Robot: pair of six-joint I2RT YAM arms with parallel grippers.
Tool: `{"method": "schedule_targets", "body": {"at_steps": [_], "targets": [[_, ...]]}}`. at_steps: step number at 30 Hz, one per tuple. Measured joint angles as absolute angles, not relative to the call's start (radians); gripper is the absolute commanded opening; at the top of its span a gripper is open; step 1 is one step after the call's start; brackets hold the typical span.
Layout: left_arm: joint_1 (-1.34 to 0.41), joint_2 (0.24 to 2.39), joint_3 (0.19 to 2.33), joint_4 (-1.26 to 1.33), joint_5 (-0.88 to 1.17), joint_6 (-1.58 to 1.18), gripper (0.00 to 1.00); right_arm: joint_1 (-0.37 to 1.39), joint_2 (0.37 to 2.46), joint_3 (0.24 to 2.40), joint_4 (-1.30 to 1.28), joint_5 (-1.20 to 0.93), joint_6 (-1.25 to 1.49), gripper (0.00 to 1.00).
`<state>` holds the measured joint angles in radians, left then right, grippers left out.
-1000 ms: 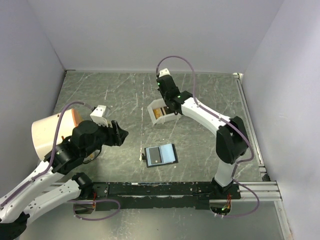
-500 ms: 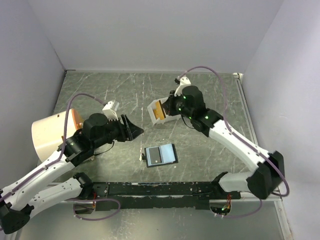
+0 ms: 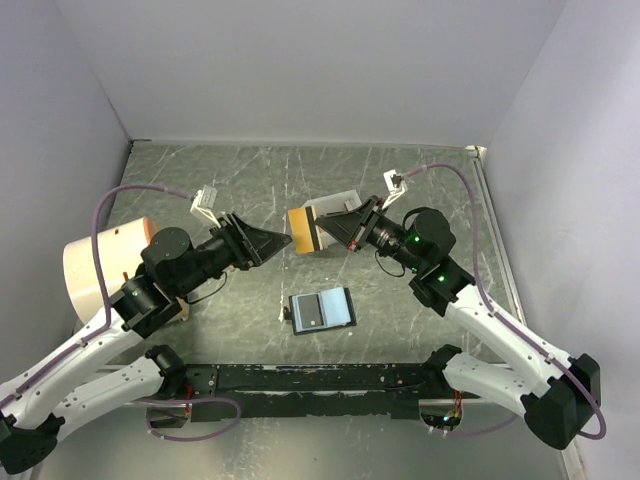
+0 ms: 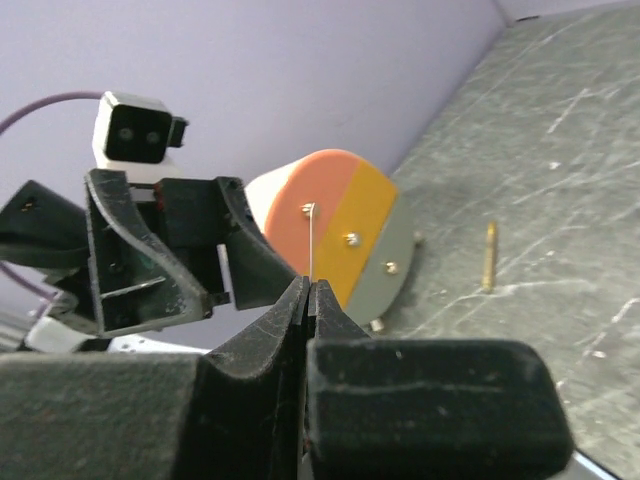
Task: Put the credit cards into the card holder
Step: Pick up the credit card from the storage box.
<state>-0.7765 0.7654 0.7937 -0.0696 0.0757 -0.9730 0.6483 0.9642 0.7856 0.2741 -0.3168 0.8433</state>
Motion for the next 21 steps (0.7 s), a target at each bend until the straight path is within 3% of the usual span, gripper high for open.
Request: {"method": "schedule_targets", "body": {"at_steps": [7,10,16,18,21], "targets": [[-0.776,0.797,0.794,-0.030,0.073,-0.974,0.62,0.648,1.000,0.759,0.398,-0.404,0.963,0.00],[-0.776,0.806,0.791,-0.015,0.073,-0.978,0.49,0.648,1.018,0.754,0.421,-0.422,0.989,0.00],[-0.776,0.804,0.777,0.022,0.070,-0.982,0.09,0.648,1.031,0.738,0.433,-0.431,1.002,0.00],[-0.776,0.804,0.771,0.028,0.068,-0.985,0.07,0.648,1.037,0.730,0.435,-0.431,1.003,0.01],[-0.777,0.802,0.768,0.033,0.066,-0.984,0.07,0.648,1.049,0.726,0.427,-0.432,1.002,0.21]]}}
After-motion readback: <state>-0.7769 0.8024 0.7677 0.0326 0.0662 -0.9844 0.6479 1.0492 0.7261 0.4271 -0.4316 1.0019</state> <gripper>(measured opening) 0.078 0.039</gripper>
